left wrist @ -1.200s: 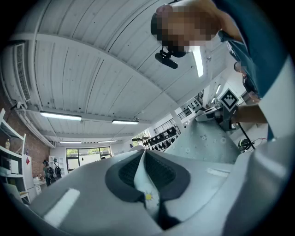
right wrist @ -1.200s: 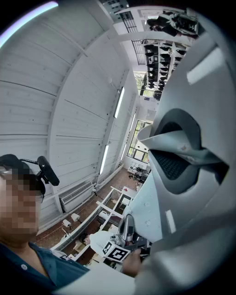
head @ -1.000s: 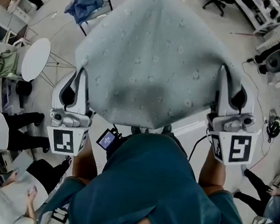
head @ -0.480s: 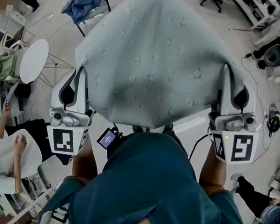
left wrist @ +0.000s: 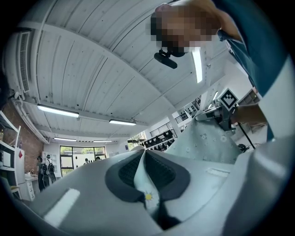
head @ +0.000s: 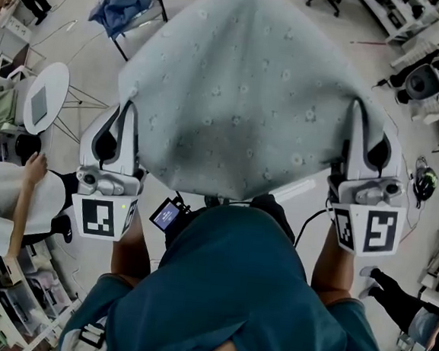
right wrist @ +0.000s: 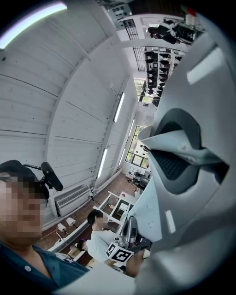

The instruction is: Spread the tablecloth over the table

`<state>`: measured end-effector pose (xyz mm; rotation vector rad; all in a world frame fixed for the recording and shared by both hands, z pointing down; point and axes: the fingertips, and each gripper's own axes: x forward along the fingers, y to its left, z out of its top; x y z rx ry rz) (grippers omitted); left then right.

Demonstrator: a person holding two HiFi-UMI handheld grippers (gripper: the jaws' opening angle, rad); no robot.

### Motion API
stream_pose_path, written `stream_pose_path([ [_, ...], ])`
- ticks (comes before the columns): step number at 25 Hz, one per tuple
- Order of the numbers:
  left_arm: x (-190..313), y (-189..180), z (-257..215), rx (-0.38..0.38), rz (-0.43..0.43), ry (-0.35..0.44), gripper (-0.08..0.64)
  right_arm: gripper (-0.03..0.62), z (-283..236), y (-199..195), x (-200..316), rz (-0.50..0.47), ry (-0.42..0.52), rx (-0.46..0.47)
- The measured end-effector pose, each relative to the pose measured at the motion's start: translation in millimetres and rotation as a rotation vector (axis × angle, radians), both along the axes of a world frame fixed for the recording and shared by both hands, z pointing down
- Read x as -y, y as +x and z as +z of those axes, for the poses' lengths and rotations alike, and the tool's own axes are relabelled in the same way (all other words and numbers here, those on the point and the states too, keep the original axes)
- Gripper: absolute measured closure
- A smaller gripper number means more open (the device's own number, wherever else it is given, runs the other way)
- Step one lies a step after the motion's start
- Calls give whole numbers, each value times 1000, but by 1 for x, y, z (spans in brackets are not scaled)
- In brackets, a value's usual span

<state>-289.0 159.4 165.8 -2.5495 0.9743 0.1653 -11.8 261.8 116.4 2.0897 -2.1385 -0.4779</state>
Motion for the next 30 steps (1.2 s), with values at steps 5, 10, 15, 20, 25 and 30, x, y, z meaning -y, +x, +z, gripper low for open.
stream_pose_path([
  [5,2,1,2,-6,-9,-13,557,574,-2,1,5,-15,-8,-5],
  [10,23,51,5,19,-54,-22,557,574,5,54,36,-64,-9,16],
  [15,41,92,0,35,-113,-14,557,574,7,103,70,-124,-1,44],
  [20,43,93,0,48,-183,-11,557,574,9,110,90,-187,9,53],
  [25,43,118,2,61,-256,-5,557,574,14,140,107,-251,16,66],
  [30,49,157,-4,70,-315,1,557,574,11,181,133,-318,22,78],
])
